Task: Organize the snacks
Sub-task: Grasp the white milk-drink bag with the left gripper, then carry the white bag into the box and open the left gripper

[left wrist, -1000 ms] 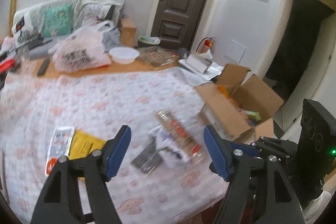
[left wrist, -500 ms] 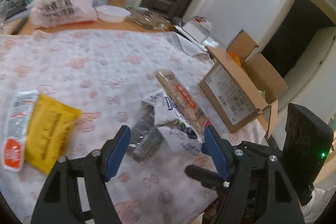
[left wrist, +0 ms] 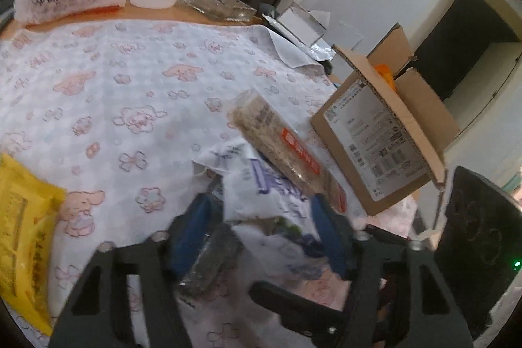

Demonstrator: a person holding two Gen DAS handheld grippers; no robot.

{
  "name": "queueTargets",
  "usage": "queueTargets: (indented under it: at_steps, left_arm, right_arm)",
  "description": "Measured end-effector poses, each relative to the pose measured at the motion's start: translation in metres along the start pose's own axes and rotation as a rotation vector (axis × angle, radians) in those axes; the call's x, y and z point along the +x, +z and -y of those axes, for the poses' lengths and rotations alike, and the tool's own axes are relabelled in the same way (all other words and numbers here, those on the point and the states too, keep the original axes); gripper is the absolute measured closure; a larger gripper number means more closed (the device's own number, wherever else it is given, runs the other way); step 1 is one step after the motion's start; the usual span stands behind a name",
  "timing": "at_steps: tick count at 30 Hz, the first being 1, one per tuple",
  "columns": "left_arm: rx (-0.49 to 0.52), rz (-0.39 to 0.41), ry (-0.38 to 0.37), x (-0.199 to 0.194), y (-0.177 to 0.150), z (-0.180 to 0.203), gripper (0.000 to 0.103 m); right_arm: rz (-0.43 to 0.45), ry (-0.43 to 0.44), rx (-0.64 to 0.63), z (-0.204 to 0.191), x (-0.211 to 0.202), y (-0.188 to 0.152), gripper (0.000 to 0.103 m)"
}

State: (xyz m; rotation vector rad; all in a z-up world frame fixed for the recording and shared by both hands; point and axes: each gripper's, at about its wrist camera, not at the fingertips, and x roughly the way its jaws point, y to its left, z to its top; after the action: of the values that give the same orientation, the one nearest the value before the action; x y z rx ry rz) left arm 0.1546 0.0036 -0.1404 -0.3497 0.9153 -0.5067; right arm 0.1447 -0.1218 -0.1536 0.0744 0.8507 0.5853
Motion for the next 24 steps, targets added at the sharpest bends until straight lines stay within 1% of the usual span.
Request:
queueTargets:
  at_steps: [1,5,6,7,8,9,10,15,24]
  left_arm:
    - [-0.007,-0.003,-0.011,0.001,0.0,0.0,0.053]
    - [-0.002,0.01,0.007,-0.002,-0.003,0.003,0.055]
    - [0.0,0.012,0.012,-0.004,-0.004,0.004,0.056]
    - [-0.002,0.013,0.012,-0.006,-0.004,0.004,0.056]
    - [-0.004,0.014,0.01,-0.007,-0.005,0.004,0.057]
    - [-0.006,0.016,0.01,-0.01,-0.007,0.003,0.057]
    - [-0.008,0.019,0.015,-0.013,-0.009,0.003,0.057]
    - [-0.023,0.048,0.035,-0.036,-0.017,0.0,0.058]
    - [-0.012,0.148,0.112,-0.097,-0.026,0.004,0.058]
  right_arm:
    - [0.004,-0.002,-0.006,-0.001,0.003,0.002,0.043]
    - [0.01,-0.019,-0.024,-0.006,0.008,0.005,0.043]
    - [0.013,-0.028,-0.037,-0.009,0.008,0.006,0.047]
    - [0.018,-0.037,-0.048,-0.01,0.008,0.007,0.055]
    - [0.022,-0.04,-0.057,-0.012,0.007,0.007,0.058]
    - [0.024,-0.036,-0.059,-0.013,0.006,0.008,0.064]
    - [0.021,-0.03,-0.059,-0.013,0.006,0.008,0.067]
    - [0.03,0.009,-0.105,-0.032,0.001,0.007,0.071]
    - [0.072,0.079,-0.192,-0.077,-0.017,0.01,0.073]
